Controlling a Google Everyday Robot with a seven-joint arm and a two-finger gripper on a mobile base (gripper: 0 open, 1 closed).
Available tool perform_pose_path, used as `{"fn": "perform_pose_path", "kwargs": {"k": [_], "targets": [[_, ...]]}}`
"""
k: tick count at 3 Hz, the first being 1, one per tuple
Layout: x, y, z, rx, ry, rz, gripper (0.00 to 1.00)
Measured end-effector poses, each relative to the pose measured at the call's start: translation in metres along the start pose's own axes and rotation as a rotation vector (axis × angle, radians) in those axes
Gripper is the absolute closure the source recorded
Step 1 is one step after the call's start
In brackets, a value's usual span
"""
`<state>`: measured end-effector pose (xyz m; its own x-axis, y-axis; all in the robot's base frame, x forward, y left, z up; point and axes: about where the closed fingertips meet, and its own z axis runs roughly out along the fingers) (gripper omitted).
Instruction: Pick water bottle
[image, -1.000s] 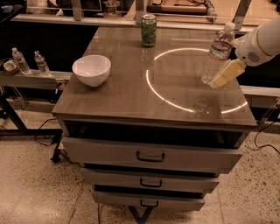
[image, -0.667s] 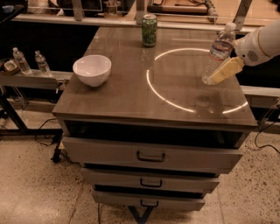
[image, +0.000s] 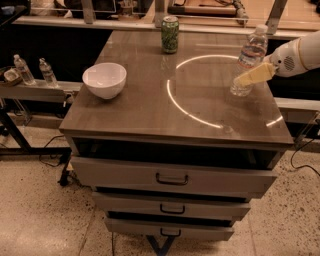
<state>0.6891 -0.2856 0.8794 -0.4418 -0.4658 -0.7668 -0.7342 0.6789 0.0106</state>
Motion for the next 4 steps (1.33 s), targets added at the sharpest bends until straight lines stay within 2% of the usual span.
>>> {"fn": "perform_pose_path", "kwargs": {"k": [1, 2, 3, 4], "targets": [[-0.01, 0.014, 0.0, -0.09, -0.074, 0.057, 0.49], [-0.051, 0.062, -0.021, -0.261, -0.218, 0.032, 0.81], [-0.08, 0.098, -0.039, -0.363, -0.3, -0.025, 1.0], [-0.083, 0.102, -0.039, -0.377, -0.31, -0.028, 1.0]]}}
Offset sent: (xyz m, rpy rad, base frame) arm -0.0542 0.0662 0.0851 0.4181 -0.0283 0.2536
